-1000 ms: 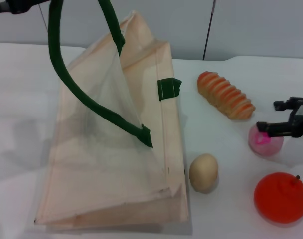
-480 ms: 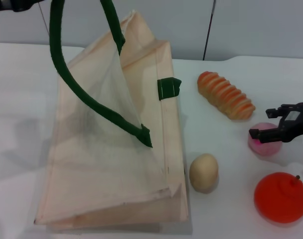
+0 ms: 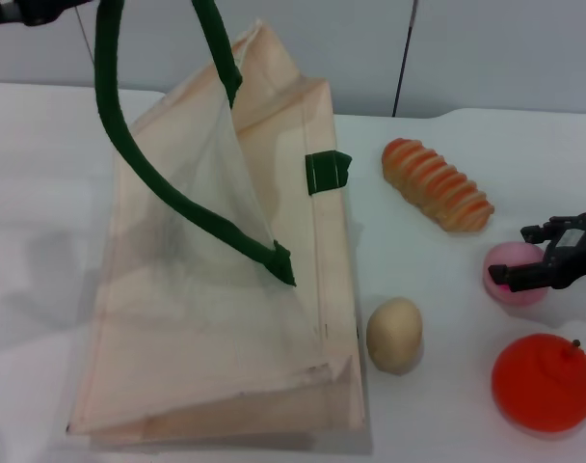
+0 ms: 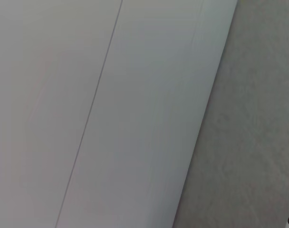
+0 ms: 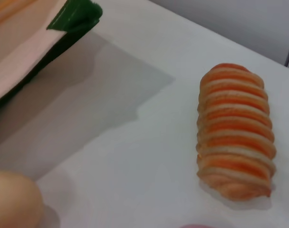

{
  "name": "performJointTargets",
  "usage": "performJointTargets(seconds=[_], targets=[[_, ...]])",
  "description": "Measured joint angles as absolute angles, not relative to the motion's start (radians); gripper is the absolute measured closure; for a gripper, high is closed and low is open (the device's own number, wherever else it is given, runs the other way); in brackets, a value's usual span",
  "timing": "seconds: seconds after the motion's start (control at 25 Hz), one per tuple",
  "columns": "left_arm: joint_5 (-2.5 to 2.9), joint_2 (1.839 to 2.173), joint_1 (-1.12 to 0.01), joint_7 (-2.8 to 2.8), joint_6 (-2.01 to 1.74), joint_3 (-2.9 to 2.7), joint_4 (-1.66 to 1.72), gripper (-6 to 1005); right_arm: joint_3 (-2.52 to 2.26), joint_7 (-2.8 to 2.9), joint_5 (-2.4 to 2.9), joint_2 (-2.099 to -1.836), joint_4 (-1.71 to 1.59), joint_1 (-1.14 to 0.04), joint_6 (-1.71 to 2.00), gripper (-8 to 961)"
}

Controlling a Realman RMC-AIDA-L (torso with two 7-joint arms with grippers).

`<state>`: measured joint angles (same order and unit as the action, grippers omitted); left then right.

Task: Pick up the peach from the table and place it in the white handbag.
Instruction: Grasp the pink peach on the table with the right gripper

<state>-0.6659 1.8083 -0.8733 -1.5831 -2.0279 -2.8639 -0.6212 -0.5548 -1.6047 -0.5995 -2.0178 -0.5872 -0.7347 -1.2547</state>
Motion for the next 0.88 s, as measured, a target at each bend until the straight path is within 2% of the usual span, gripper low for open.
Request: performJointTargets(seconds=[0.68, 0.88], targets=[[-0.669, 1.809, -0.863, -1.583, -2.028, -2.864, -0.623, 854, -0.563, -1.642, -0.574, -2.014, -0.588, -0.729, -1.286, 141], [-0.67, 1.809, -0.866, -1.583, -2.028, -2.864, -0.623, 854, -0.562, -1.691, -0.581, -2.016, -0.588, -0.731, -1.316, 242]])
